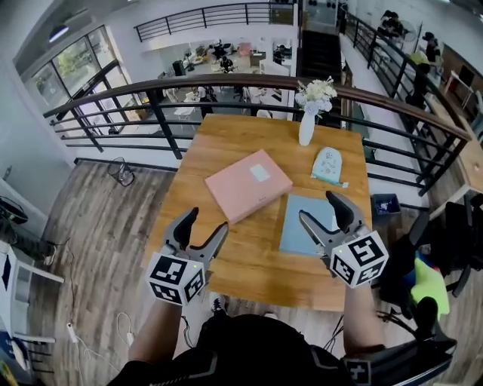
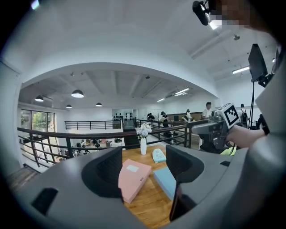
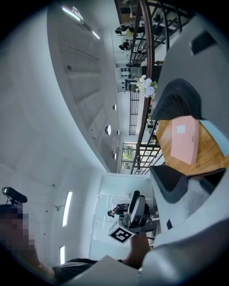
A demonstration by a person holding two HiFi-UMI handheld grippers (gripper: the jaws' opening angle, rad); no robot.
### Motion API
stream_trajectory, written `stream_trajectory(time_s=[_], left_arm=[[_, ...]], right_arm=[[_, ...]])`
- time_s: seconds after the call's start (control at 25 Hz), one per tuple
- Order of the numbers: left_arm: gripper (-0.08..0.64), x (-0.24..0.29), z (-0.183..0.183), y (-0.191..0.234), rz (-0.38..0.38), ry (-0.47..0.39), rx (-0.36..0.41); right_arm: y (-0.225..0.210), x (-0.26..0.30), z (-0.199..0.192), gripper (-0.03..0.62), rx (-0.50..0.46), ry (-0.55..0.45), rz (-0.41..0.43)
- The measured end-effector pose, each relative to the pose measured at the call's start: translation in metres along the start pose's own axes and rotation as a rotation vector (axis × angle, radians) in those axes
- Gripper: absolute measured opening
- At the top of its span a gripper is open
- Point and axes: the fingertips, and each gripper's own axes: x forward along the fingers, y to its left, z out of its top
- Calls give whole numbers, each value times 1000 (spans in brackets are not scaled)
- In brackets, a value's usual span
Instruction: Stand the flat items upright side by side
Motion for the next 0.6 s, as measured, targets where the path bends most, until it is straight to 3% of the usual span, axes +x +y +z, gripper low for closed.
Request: stream_trajectory(time_s=[0.24, 0.36, 0.6], left_arm=[[319, 36, -16, 59, -39, 5, -17], [319, 55, -29, 89, -83, 36, -2], [322, 86, -68, 132, -141, 105, -46]], right_arm=[[-3, 48, -11, 314, 9, 34, -57], [-10, 76, -19, 316, 18, 54, -92], [-23, 125, -47, 325, 54, 117, -116]])
